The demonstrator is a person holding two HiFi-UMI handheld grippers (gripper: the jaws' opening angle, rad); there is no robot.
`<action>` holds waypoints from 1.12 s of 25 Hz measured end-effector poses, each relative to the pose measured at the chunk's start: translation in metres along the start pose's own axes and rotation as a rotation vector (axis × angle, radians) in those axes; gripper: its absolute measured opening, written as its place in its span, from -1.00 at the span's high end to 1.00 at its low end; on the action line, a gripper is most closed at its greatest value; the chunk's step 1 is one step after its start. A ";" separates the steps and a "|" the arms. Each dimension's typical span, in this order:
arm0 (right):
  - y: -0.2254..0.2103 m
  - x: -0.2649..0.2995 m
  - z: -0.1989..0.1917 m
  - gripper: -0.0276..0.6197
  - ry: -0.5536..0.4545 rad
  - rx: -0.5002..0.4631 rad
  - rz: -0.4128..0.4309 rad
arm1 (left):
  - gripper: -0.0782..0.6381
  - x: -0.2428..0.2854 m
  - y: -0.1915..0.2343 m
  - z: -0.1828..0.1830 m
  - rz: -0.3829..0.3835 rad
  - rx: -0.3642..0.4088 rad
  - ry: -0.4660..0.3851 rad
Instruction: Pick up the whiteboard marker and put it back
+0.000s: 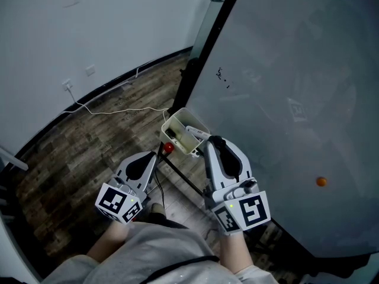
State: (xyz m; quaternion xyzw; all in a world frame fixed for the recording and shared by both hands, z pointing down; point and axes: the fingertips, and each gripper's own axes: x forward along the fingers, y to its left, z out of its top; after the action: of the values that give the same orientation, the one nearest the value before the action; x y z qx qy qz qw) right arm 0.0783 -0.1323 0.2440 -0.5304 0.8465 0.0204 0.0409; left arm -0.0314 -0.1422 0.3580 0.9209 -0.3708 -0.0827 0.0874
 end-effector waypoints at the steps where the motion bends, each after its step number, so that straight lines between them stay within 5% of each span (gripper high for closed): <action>1: 0.000 0.000 0.001 0.68 -0.001 0.000 0.000 | 0.74 0.000 0.000 0.000 -0.001 0.000 -0.001; 28: -0.008 0.013 -0.024 0.68 0.048 0.028 0.007 | 0.74 0.007 0.014 -0.005 0.019 -0.027 0.004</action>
State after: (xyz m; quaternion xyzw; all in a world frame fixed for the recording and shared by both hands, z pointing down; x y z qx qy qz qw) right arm 0.0784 -0.1491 0.2667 -0.5271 0.8493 -0.0039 0.0280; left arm -0.0348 -0.1559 0.3651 0.9162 -0.3782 -0.0852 0.1011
